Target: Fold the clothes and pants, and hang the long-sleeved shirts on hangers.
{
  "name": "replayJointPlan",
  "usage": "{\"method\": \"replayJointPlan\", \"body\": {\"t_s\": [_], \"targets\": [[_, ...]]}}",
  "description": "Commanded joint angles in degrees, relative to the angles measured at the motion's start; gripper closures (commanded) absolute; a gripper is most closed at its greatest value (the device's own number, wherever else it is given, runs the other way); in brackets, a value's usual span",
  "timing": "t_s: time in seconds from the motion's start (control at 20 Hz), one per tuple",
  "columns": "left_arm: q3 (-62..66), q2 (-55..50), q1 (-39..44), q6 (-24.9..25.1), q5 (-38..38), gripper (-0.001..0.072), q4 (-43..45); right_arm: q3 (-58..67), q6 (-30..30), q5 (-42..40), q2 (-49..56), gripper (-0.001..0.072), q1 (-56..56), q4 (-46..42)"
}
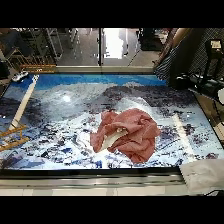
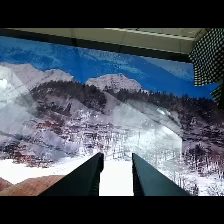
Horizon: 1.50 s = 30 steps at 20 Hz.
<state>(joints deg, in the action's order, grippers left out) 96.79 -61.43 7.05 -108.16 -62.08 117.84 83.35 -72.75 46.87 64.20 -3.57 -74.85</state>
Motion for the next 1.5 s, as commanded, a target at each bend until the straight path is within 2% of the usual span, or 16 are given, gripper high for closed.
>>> {"method": "replayJointPlan", "body": {"t_s": [0.0, 0.35, 0.55, 0.65, 0.85, 0.9, 0.95, 1.0, 1.1, 1.2, 1.3, 1.45], "targets": [[0.0, 0.0, -0.1, 0.0, 0.0, 0.0158, 0.0, 0.0, 0.0, 0.0, 0.0, 0.0485, 0.1, 0.0], [0.0, 0.0, -0.1, 0.0, 0.0, 0.0158, 0.0, 0.0, -0.1, 0.0, 0.0, 0.0485, 0.1, 0.2], [0.0, 0.0, -0.1, 0.0, 0.0, 0.0158, 0.0, 0.0, -0.4, -0.5, 0.0, 0.0485, 0.1, 7.4], [0.0, 0.0, -0.1, 0.0, 0.0, 0.0158, 0.0, 0.0, -0.7, 4.5, 0.1, 0.0486, 0.1, 10.5], [0.0, 0.0, -0.1, 0.0, 0.0, 0.0158, 0.0, -0.3, -0.7, 25.3, 0.9, 0.048, 0.1, 10.7], [0.0, 0.0, -0.1, 0.0, 0.0, 0.0158, 0.0, -0.3, -0.7, 31.5, 1.4, 0.044, 0.1, 9.2], [0.0, 0.0, -0.1, 0.0, 0.0, 0.0158, 0.0, -0.3, -2.1, 36.9, 2.1, 0.0298, 0.1, 7.3], [0.0, 0.0, -0.1, 0.0, 0.0, 0.0158, 0.0, -0.3, -4.8, 41.5, 2.8, 0.0188, 0.1, 4.6], [0.0, 0.0, 0.1, -0.1, 0.0, 0.0158, 0.0, -0.3, -7.7, 46.2, 4.3, 0.0186, 0.0, -1.9], [0.0, -0.2, 0.1, -0.1, 0.1, 0.0158, 0.0, -0.3, -8.8, 44.0, 4.9, 0.0185, 0.0, -5.9], [0.0, -0.3, 0.1, -0.1, -0.4, 0.0158, -0.6, -0.3, -9.5, 36.9, 4.9, 0.0185, 0.0, -6.4], [-0.3, -0.7, 0.1, 0.4, -2.1, 0.0157, -7.9, -0.3, -11.8, 26.5, 5.0, 0.0172, 0.0, -4.6]]}}
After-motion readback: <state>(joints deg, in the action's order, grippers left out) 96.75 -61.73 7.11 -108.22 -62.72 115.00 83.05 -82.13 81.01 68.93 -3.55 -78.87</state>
